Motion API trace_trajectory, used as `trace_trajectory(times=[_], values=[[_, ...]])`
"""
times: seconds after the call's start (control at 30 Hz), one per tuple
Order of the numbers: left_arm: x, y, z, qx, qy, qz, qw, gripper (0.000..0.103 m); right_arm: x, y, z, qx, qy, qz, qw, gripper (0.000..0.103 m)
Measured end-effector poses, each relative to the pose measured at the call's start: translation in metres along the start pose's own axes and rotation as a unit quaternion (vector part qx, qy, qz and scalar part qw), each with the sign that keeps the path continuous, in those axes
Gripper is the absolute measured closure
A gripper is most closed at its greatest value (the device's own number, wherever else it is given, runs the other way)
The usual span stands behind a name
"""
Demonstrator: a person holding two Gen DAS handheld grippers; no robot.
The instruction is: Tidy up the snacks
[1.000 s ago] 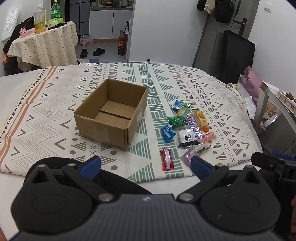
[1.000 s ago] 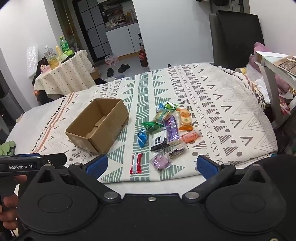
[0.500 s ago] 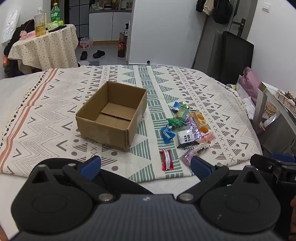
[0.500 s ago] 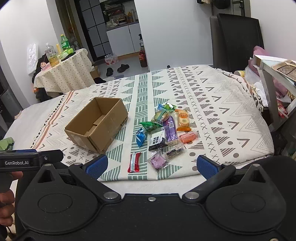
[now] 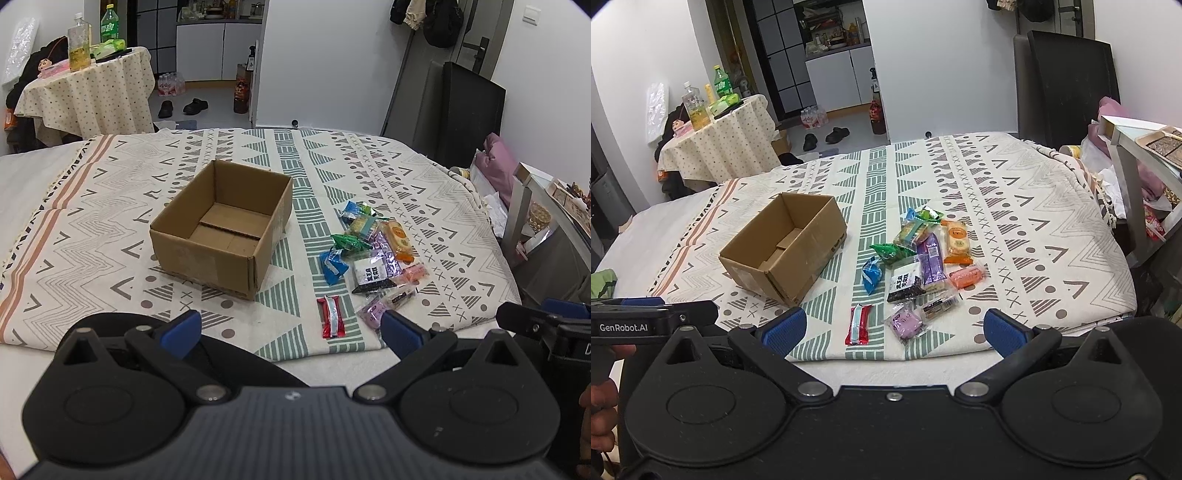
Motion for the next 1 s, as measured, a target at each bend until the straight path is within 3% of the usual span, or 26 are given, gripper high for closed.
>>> trace_trajectory(times=[1.0], values=[[0.0004, -0.0039, 0.0006, 0.004, 0.001, 0.004, 1.0000, 0.000, 0.0032, 0.0029, -0.0046, 0.001, -0.010, 0.005, 1.000, 0.000]])
Point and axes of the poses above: each gripper's, at about its wrist camera, not at the fingertips, and x roughly against the way its jaws point, y to its left, z to its underside, the point moved 3 cm from there along -x, roughly the way its jaws point, and after that the axes turned 10 degrees about -z, right-handed, at the moved point
